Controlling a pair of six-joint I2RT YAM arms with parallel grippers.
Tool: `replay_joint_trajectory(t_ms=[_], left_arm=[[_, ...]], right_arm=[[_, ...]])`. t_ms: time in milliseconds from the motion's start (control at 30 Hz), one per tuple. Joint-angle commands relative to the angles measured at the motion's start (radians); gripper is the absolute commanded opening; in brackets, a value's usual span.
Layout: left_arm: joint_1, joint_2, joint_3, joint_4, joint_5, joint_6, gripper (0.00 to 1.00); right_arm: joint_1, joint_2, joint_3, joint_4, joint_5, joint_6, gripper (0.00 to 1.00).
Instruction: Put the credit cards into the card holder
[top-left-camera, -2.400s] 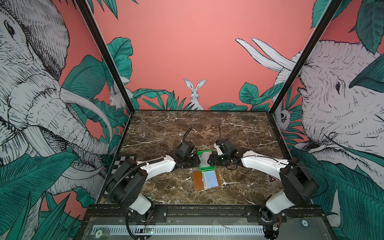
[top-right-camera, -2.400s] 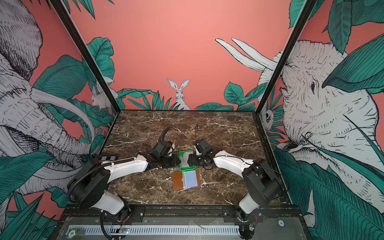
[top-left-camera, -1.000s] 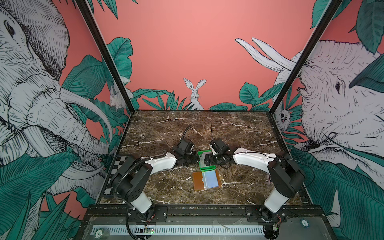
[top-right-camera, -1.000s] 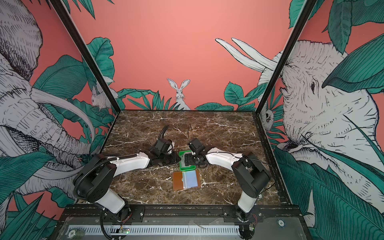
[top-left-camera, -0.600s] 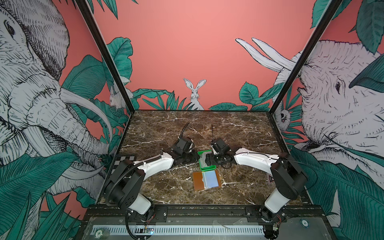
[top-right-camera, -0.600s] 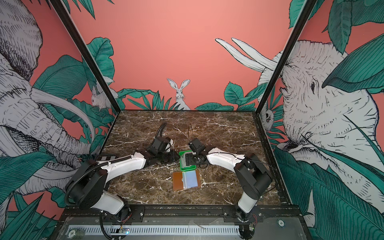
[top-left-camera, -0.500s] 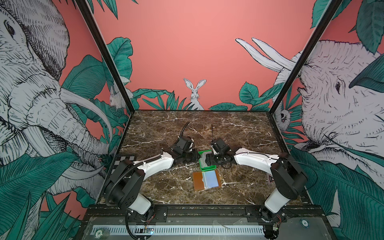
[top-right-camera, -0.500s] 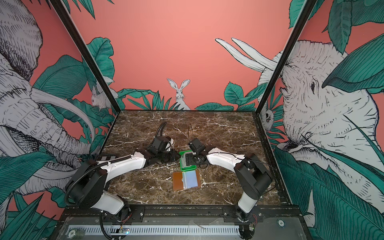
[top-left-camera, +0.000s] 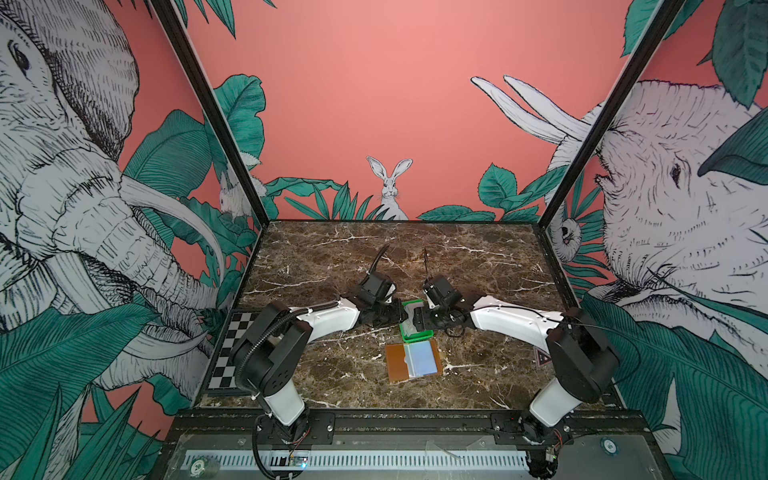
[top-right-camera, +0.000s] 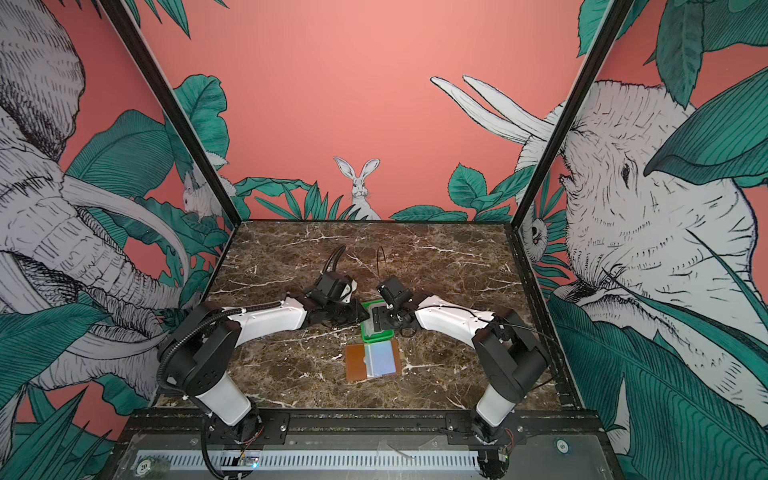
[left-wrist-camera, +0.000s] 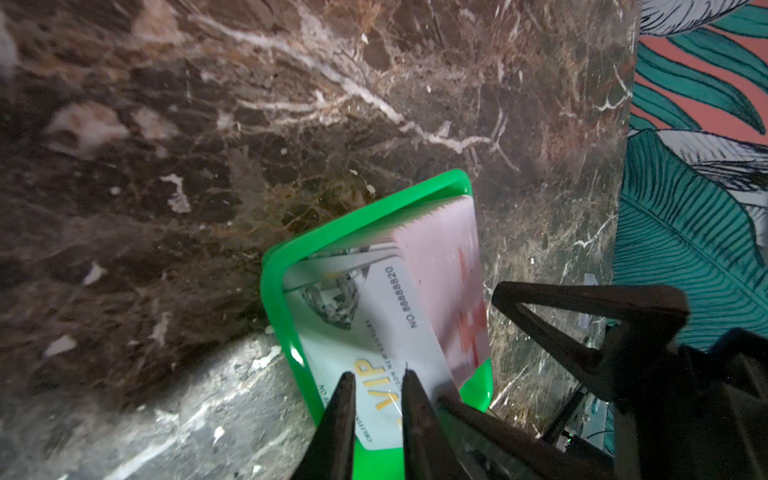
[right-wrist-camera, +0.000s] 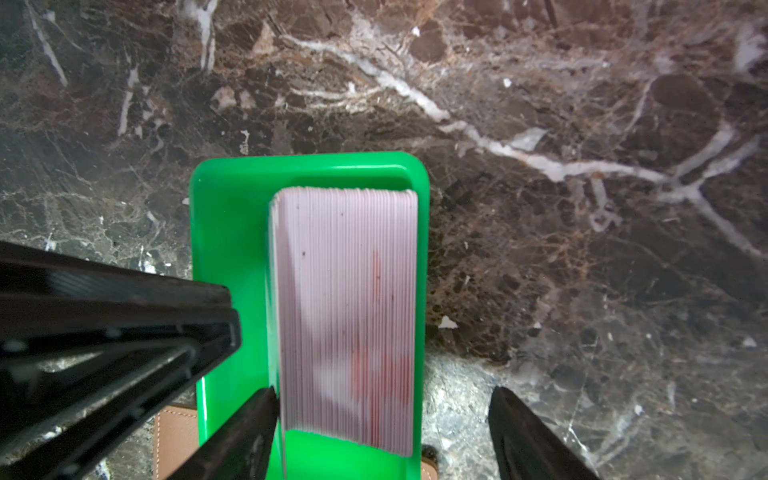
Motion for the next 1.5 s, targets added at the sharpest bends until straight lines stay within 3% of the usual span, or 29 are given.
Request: replay_joint_trajectory(t_ms=[0, 267, 367, 867, 1067, 1233, 1467], left_arm=[[-0.004, 0.011, 0.031, 0.003, 0.020, 0.018, 0.22], [-0.006, 0.028, 0.038, -0.016, 0.021, 0.030, 0.22], [-0.005, 0.026, 0.034, -0.015, 0.021, 0.030, 0.16], [-0.007, 0.066, 0.035, 0.003, 0.037, 0.025, 0.16], [-0.008, 0.064, 0.034, -0.001, 0.036, 0.026, 0.17], [-0.007, 0.066, 0.031, 0.000, 0.036, 0.026, 0.17], [-0.007, 0.062, 0.029, 0.000, 0.034, 0.027, 0.17]], right_arm=[[0.002, -0.024, -0.004, -0.023, 0.030, -0.009, 0.79], [0.000, -0.034, -0.002, -0.041, 0.051, -0.018, 0.79], [0.001, -0.034, 0.000, -0.053, 0.062, -0.025, 0.79], [0.000, -0.108, 0.002, -0.068, 0.053, -0.029, 0.77], [0.000, -0.138, -0.018, -0.058, -0.034, 0.000, 0.66], [0.002, -0.160, -0.075, 0.018, -0.123, 0.066, 0.46], [0.006, -0.131, -0.104, 0.088, -0.175, 0.105, 0.30]])
